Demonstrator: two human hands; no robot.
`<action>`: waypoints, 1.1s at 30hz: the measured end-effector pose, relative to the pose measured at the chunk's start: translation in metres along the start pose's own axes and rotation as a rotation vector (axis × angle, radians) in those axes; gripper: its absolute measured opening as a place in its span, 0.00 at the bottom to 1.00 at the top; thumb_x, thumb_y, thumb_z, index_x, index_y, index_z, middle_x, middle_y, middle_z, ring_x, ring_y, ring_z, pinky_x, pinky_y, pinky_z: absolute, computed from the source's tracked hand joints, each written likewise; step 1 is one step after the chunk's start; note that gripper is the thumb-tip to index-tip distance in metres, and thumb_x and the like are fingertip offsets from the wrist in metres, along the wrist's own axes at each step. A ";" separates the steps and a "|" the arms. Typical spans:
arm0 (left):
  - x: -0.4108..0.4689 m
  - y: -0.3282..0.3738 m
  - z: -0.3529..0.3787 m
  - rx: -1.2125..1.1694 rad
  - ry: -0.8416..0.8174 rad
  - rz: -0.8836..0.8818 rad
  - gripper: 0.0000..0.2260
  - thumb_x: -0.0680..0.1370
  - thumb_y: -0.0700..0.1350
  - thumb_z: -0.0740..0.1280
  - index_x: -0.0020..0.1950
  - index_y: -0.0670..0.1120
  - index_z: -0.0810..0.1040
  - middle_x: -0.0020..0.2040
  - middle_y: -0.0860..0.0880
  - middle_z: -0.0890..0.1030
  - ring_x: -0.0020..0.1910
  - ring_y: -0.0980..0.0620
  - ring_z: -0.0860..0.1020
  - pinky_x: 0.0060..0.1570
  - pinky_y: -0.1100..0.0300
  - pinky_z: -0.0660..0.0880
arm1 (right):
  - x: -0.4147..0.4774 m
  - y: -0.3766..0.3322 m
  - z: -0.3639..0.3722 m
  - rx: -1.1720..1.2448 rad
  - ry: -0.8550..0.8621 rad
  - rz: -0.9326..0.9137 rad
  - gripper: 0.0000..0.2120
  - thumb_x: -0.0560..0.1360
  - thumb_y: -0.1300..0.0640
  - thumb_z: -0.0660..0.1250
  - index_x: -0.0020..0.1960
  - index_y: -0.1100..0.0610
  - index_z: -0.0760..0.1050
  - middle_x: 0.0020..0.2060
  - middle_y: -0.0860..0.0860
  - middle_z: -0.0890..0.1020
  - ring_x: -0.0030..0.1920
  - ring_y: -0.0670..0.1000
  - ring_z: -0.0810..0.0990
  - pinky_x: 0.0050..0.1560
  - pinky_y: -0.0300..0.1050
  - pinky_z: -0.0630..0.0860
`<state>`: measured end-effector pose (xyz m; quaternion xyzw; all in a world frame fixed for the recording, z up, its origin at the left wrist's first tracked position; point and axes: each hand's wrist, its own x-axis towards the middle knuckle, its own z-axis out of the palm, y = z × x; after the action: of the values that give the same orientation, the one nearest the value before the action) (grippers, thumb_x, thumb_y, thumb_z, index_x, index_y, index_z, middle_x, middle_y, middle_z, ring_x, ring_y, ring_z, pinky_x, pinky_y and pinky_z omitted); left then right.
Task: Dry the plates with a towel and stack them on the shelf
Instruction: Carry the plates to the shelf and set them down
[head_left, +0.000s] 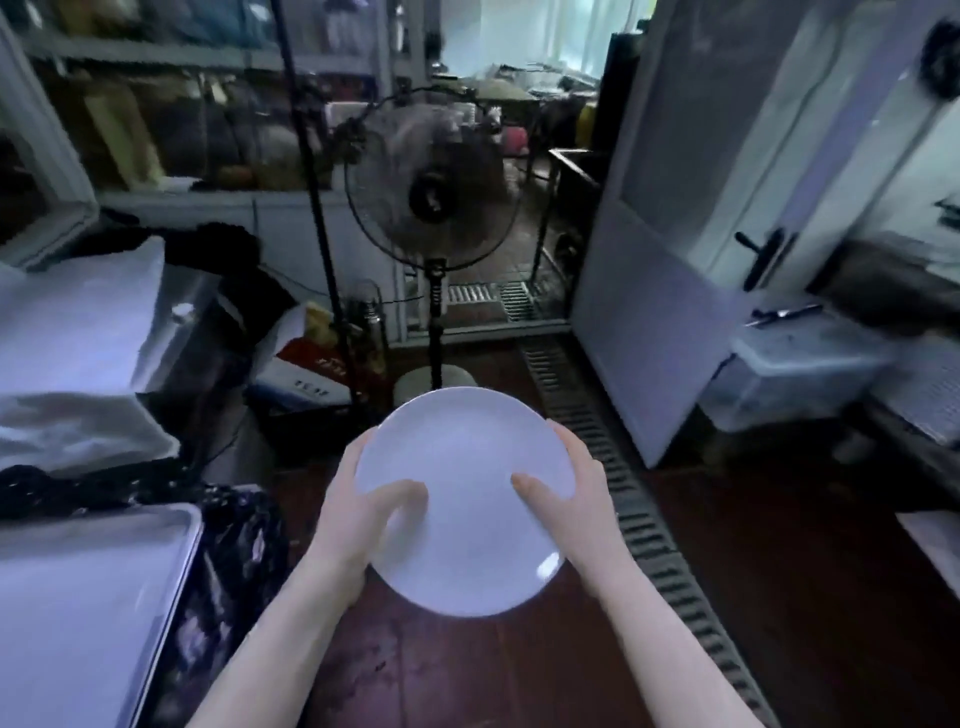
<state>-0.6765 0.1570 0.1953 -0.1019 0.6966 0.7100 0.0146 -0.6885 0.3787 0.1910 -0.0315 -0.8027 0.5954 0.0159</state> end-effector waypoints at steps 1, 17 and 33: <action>0.002 0.001 0.034 0.016 -0.036 -0.007 0.31 0.62 0.44 0.73 0.65 0.58 0.77 0.60 0.51 0.81 0.59 0.45 0.80 0.57 0.38 0.78 | -0.004 0.009 -0.033 0.010 0.055 0.012 0.35 0.67 0.50 0.75 0.72 0.47 0.67 0.63 0.55 0.74 0.64 0.52 0.74 0.65 0.56 0.73; -0.095 -0.017 0.567 0.133 -0.786 -0.099 0.31 0.59 0.49 0.74 0.61 0.63 0.76 0.54 0.56 0.82 0.51 0.53 0.81 0.40 0.56 0.77 | -0.162 0.150 -0.495 0.058 0.840 0.288 0.39 0.65 0.42 0.73 0.73 0.44 0.65 0.63 0.55 0.73 0.61 0.55 0.75 0.60 0.59 0.77; -0.182 -0.051 1.008 0.226 -1.239 -0.144 0.31 0.59 0.45 0.73 0.62 0.57 0.78 0.56 0.51 0.84 0.56 0.47 0.82 0.55 0.45 0.80 | -0.217 0.270 -0.841 0.138 1.333 0.466 0.32 0.66 0.50 0.72 0.69 0.41 0.70 0.62 0.55 0.74 0.56 0.53 0.79 0.57 0.57 0.79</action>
<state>-0.6156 1.1803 0.1832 0.2835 0.6208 0.5566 0.4737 -0.4099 1.2444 0.1796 -0.5589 -0.5549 0.4868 0.3779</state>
